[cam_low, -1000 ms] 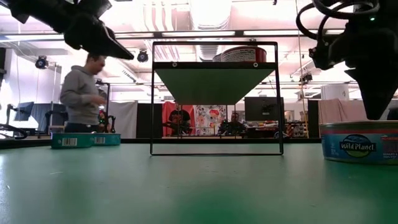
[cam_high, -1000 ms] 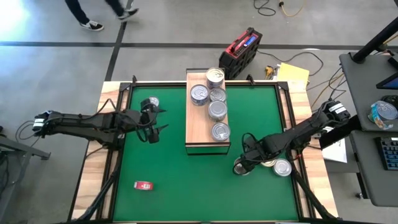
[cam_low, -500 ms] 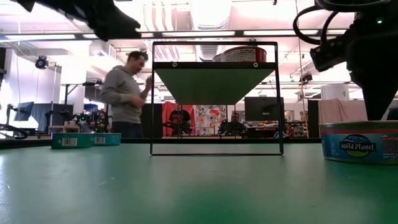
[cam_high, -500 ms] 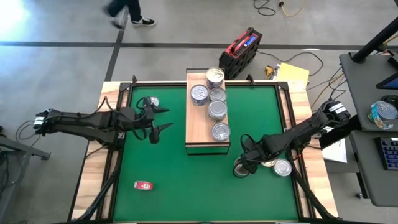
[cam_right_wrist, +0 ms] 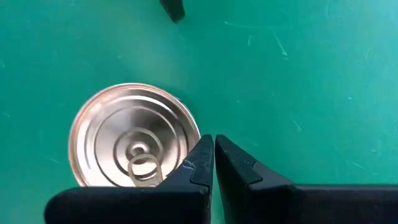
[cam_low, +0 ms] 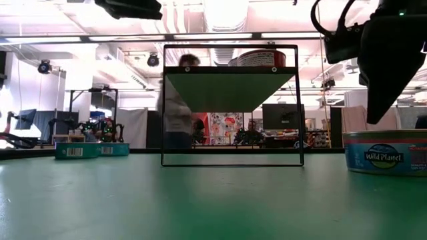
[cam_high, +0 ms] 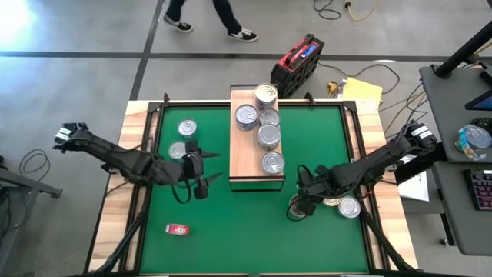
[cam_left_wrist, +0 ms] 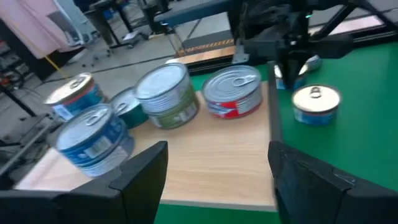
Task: Stack canned seafood by type on shelf
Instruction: Stack the top dark blue tuna can on top of the dark blue can on the shelf
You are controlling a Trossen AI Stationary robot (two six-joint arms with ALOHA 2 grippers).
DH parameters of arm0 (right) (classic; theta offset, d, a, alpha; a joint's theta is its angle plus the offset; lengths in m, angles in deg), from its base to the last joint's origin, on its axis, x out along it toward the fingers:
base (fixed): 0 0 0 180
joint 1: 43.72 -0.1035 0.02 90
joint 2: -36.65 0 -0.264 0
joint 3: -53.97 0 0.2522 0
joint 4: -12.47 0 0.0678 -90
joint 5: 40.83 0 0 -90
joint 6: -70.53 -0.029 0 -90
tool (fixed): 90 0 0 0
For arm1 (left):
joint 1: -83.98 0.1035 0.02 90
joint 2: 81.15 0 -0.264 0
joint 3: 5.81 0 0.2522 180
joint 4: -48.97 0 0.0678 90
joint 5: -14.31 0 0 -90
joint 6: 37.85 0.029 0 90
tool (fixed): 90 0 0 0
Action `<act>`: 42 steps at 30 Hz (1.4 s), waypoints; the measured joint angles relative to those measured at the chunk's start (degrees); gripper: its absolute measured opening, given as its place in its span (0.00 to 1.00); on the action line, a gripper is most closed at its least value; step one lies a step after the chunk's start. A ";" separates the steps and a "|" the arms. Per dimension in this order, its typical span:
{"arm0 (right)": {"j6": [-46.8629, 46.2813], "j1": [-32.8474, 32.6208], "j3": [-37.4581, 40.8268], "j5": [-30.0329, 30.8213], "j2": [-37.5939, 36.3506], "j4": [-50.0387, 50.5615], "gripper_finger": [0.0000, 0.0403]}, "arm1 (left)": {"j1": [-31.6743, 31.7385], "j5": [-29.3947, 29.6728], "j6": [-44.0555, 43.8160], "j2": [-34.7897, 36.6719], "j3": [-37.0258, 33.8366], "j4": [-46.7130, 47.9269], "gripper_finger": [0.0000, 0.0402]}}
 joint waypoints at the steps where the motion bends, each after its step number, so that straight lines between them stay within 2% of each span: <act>1: 0.02 0.00 0.00 0.04 0.00 -0.18 0.02 | -0.61 0.06 -0.55 -0.42 0.23 0.04 0.65; 14: -0.65 -4.35 0.00 2.06 -0.01 -2.80 0.02 | -7.48 0.32 -13.35 -10.12 1.14 -0.22 0.65; 23: -8.30 -7.94 0.00 2.60 -0.05 -2.76 0.02 | -8.95 0.43 -14.81 -21.86 11.40 4.10 0.65; 26: -10.04 -9.39 0.00 2.62 -0.39 -2.78 0.03 | -9.27 2.83 -15.53 -25.34 14.86 7.74 0.65; 31: -11.45 -11.12 0.00 3.57 -1.38 -2.76 0.10 | -10.40 4.66 -15.93 -29.33 18.11 8.58 0.65; 35: -8.69 -11.22 0.00 5.69 -1.81 -2.13 0.18 | -11.63 5.06 -15.79 -32.76 20.43 8.57 0.65; 42: -3.11 -9.94 0.98 8.09 -1.70 -1.19 0.34 | -14.77 13.08 -16.13 -38.10 24.20 8.67 0.65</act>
